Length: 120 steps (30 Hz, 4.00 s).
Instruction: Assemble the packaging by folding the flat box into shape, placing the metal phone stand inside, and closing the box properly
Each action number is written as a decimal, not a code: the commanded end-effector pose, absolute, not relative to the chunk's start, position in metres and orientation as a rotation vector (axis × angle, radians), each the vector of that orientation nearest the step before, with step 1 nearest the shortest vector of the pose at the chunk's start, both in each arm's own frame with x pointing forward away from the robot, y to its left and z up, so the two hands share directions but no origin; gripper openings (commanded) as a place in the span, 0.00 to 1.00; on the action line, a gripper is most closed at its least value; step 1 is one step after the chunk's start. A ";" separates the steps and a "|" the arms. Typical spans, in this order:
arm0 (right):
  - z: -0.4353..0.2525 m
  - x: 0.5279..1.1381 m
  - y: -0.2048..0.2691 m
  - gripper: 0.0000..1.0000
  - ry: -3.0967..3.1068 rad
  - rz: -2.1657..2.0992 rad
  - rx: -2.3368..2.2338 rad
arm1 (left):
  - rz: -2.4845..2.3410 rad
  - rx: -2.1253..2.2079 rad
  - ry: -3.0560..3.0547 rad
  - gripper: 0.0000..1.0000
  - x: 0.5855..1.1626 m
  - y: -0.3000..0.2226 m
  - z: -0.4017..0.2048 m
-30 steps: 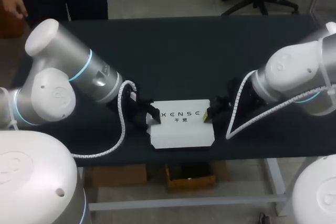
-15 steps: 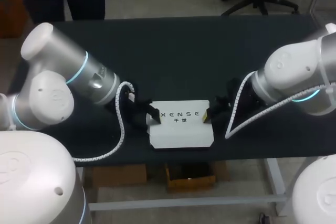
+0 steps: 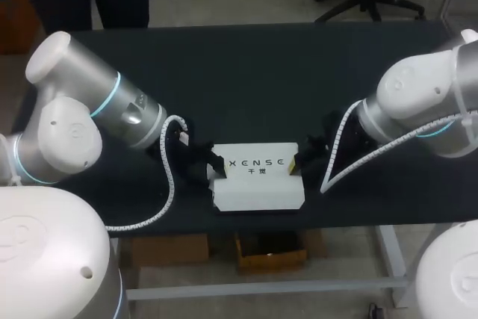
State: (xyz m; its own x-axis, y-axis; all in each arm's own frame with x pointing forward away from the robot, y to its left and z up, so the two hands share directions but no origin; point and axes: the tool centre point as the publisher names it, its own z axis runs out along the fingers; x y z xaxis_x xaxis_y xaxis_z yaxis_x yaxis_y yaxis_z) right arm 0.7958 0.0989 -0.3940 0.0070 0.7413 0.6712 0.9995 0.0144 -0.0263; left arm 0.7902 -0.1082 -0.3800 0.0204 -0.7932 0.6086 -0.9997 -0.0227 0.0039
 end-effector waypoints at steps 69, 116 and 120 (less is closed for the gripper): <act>-0.379 0.812 0.108 0.43 -1.699 -0.463 -1.819 | 0.474 1.831 -1.739 0.56 0.803 -0.117 -0.365; -0.367 0.815 0.115 0.42 -1.611 -0.367 -1.838 | 0.385 1.810 -1.649 0.50 0.806 -0.109 -0.354; -0.364 0.816 0.116 0.41 -1.606 -0.342 -1.853 | 0.379 1.812 -1.643 0.50 0.806 -0.109 -0.352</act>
